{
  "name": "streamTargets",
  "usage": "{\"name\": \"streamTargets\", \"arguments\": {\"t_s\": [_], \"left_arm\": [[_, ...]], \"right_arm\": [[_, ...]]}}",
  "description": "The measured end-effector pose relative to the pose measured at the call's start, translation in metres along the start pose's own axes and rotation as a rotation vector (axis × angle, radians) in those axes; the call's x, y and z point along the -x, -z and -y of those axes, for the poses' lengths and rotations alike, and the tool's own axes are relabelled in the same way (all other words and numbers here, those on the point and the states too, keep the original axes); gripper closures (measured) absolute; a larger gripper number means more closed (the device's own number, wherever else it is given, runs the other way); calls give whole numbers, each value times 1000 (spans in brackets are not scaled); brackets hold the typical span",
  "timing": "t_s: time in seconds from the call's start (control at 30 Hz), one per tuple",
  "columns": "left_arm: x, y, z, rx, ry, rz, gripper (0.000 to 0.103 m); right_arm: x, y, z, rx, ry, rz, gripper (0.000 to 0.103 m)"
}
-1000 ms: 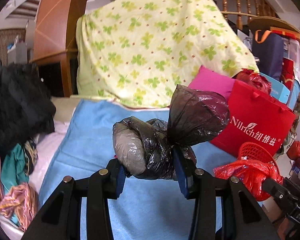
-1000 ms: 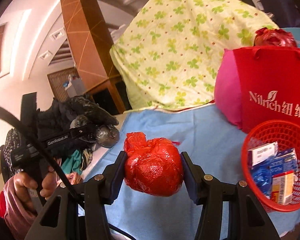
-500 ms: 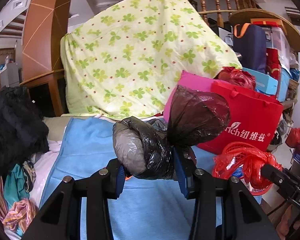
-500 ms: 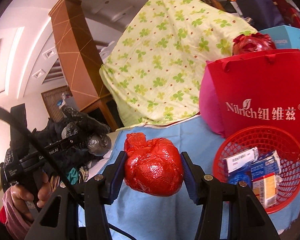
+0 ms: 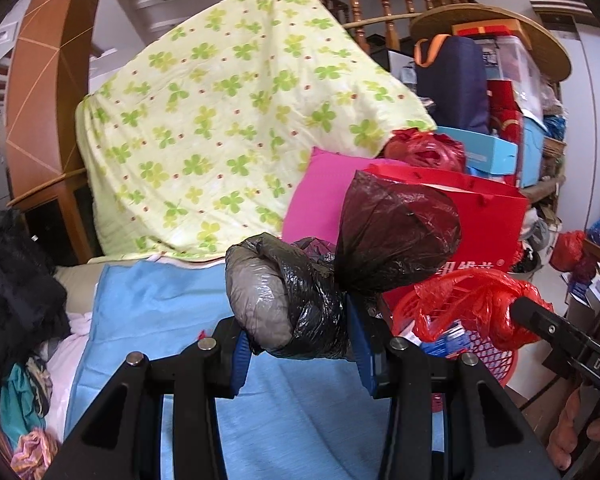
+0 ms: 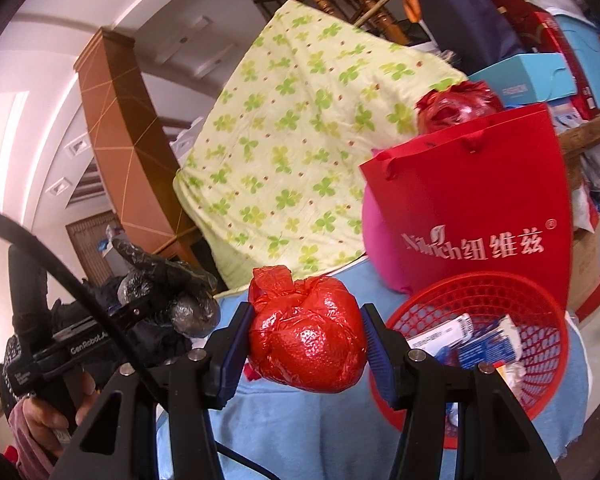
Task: Collect trash
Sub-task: 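Carry the black and red bags over the red basket and release both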
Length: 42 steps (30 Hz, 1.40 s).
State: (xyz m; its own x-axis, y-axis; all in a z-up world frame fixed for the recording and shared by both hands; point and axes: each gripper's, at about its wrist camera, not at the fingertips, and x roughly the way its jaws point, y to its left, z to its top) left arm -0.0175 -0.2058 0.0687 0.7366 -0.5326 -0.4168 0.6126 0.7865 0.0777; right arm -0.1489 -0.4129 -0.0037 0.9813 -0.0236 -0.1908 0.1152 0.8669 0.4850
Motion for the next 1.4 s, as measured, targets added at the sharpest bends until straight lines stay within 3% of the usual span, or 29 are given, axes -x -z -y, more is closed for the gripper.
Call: {"name": "streamTargets", "arguments": {"t_s": [0.37, 0.7, 0.9, 0.97, 1.07, 1.17, 1.27, 1.4], "left_arm": [[-27, -2, 59, -84, 145, -22, 57], [-86, 6, 113, -136, 263, -124, 56], [-134, 27, 142, -171, 333, -236, 49], [-141, 32, 138, -153, 327, -279, 49], [-131, 33, 121, -147, 306, -260, 48], [-110, 30, 101, -122, 266, -216, 41], [-89, 28, 89, -107, 245, -195, 41], [-58, 25, 79, -149, 152, -163, 41]], "right_arm": [[21, -8, 66, -126, 152, 63, 45], [23, 1, 139, -284, 265, 49, 44], [-12, 3, 183, -412, 250, 6, 39], [-32, 0, 198, -487, 190, -26, 36], [-34, 0, 208, -562, 173, -16, 33], [-19, 7, 197, -520, 194, 13, 31], [-6, 14, 187, -522, 199, 2, 31], [8, 12, 167, -503, 205, -4, 31]]}}
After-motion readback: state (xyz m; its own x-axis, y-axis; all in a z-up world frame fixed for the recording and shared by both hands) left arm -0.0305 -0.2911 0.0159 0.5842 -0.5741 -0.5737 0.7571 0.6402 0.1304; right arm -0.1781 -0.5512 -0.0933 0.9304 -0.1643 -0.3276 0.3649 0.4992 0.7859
